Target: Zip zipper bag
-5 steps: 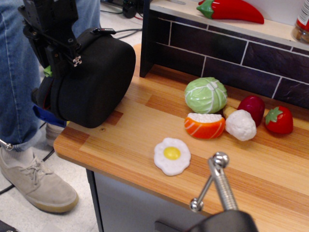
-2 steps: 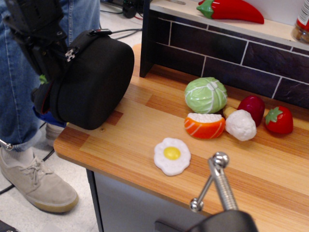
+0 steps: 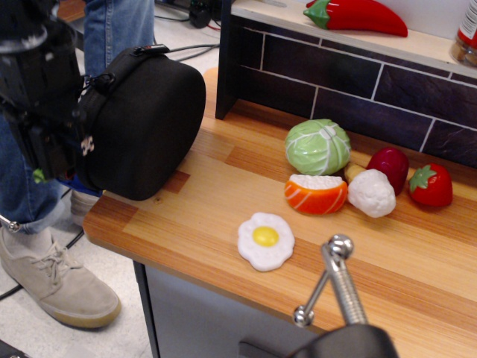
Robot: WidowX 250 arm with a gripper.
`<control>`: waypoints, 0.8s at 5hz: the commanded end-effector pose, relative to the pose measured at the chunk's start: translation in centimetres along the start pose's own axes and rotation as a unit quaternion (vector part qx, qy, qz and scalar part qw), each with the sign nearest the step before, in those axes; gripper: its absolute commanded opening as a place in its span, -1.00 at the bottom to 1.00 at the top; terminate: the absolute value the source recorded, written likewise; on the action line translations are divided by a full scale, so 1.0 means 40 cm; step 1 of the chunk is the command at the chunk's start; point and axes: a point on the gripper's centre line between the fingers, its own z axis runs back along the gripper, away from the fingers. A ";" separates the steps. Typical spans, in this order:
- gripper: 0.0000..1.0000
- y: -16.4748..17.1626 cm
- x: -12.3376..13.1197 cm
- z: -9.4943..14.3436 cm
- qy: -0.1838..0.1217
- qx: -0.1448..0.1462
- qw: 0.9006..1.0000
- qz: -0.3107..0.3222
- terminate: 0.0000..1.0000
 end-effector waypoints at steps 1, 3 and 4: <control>-1.00 0.049 0.023 -0.079 -0.016 0.045 0.999 0.001 -1.00; -1.00 0.061 0.036 -0.111 -0.071 -0.012 0.997 0.004 -1.00; -1.00 0.055 0.047 -0.075 -0.091 -0.017 0.996 0.015 1.00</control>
